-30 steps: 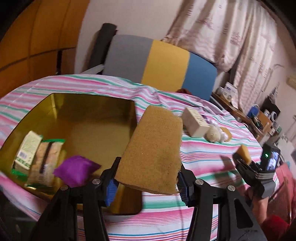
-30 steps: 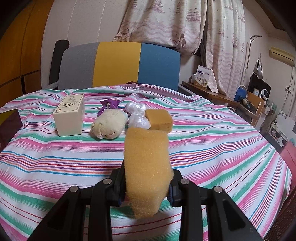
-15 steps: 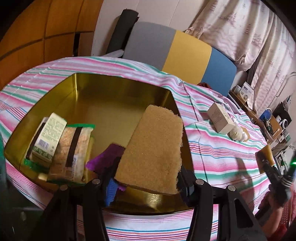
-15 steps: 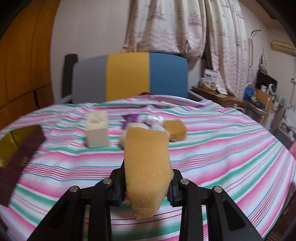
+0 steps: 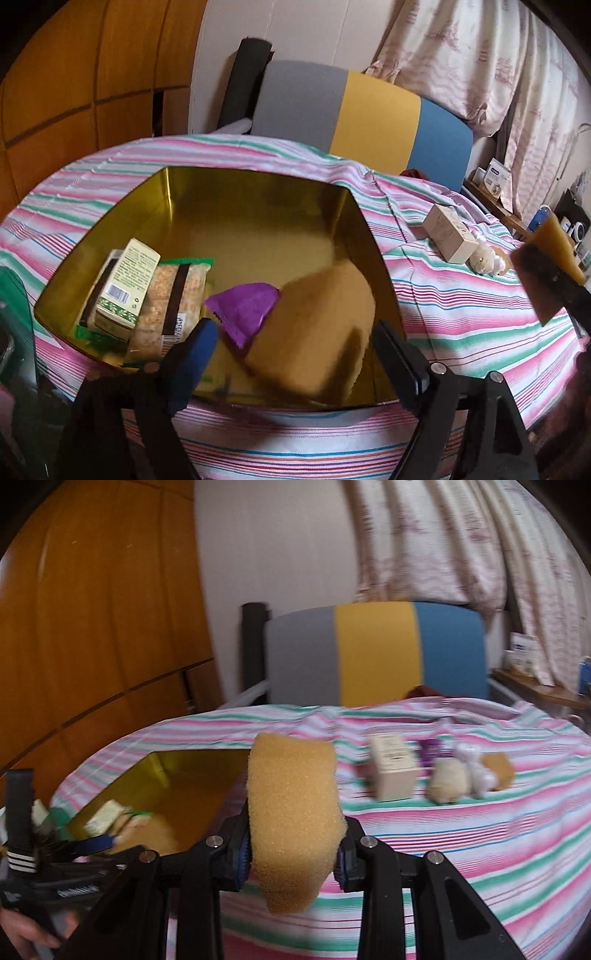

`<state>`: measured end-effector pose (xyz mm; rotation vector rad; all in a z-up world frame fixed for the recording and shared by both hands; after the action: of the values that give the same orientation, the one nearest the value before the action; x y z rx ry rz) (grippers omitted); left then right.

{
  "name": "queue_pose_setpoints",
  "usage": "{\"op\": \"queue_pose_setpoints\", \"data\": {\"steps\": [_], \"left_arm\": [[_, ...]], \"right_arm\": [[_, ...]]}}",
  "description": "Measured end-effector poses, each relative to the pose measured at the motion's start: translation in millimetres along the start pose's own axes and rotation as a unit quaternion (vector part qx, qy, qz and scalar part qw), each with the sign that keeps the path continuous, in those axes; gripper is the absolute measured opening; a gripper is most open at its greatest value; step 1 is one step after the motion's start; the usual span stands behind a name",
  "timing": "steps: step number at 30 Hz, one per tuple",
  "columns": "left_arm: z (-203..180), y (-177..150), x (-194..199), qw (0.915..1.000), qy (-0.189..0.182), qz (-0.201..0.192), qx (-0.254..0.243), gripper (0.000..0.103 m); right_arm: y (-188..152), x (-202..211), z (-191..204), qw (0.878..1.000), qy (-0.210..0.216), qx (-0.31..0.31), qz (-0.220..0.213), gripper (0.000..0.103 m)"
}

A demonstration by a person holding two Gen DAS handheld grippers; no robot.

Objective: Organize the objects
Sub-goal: 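Carry the sponge into the gold tray and open the left tool while the right tool carries its sponge, then lower the yellow sponge into the gold tray and open the right tool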

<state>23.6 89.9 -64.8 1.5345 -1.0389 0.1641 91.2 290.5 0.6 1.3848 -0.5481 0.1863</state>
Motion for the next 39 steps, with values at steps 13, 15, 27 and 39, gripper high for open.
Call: {"op": "queue_pose_setpoints", "data": {"steps": [13, 15, 27, 39], "left_arm": [[20.8, 18.1, 39.1, 0.9954, 0.043, -0.078, 0.035, 0.103], [30.2, 20.5, 41.3, 0.9935, 0.063, -0.081, 0.050, 0.103], [93.3, 34.1, 68.0, 0.9735, 0.143, -0.113, 0.139, 0.103], [80.9, 26.7, 58.6, 0.9796, 0.141, -0.087, 0.114, 0.103]], "right_arm": [[-21.6, -19.3, 78.7, 0.993, 0.086, 0.042, 0.068, 0.033], [-22.1, -24.0, 88.5, 0.990, 0.102, 0.039, 0.084, 0.033], [-18.3, -47.2, 131.6, 0.981, 0.148, 0.050, 0.116, 0.033], [4.9, -123.0, 133.2, 0.970, 0.134, 0.001, 0.201, 0.033]]}}
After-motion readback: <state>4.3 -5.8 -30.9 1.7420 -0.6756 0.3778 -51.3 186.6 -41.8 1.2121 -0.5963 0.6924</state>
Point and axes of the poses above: each gripper's, at about its wrist camera, not at the fingertips, and x roughly against the way its jaws point, z to its left, y to its top, the point moved 4 cm from there along -x, roughly the way its jaws point, and after that the axes turned 7 degrees about -y, right-handed, at the moved point
